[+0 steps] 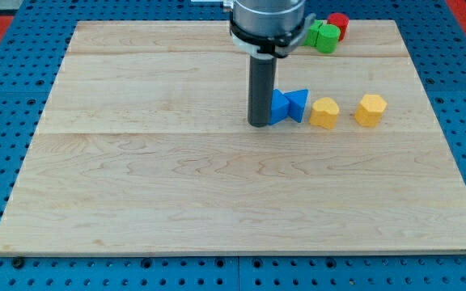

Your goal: Push the blue cube into the blue triangle

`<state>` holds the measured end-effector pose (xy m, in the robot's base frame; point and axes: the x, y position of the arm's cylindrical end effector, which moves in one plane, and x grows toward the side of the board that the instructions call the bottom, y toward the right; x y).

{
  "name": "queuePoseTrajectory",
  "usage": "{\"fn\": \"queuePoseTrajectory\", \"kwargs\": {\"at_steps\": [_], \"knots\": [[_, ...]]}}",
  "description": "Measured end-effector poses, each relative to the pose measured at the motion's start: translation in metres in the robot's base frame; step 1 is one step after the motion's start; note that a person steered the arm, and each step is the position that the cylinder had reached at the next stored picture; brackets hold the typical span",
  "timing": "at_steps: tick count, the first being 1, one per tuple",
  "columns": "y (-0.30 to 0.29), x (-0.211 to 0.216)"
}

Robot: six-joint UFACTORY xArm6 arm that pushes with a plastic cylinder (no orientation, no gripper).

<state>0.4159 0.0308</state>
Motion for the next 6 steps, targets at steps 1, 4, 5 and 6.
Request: {"fn": "queuePoseTrajectory", "kwargs": {"at_steps": [1, 4, 5, 6], "knots": [[0.014, -0.002], [-0.023, -0.023], [-0.013, -0.043], [0.026, -0.034]]}}
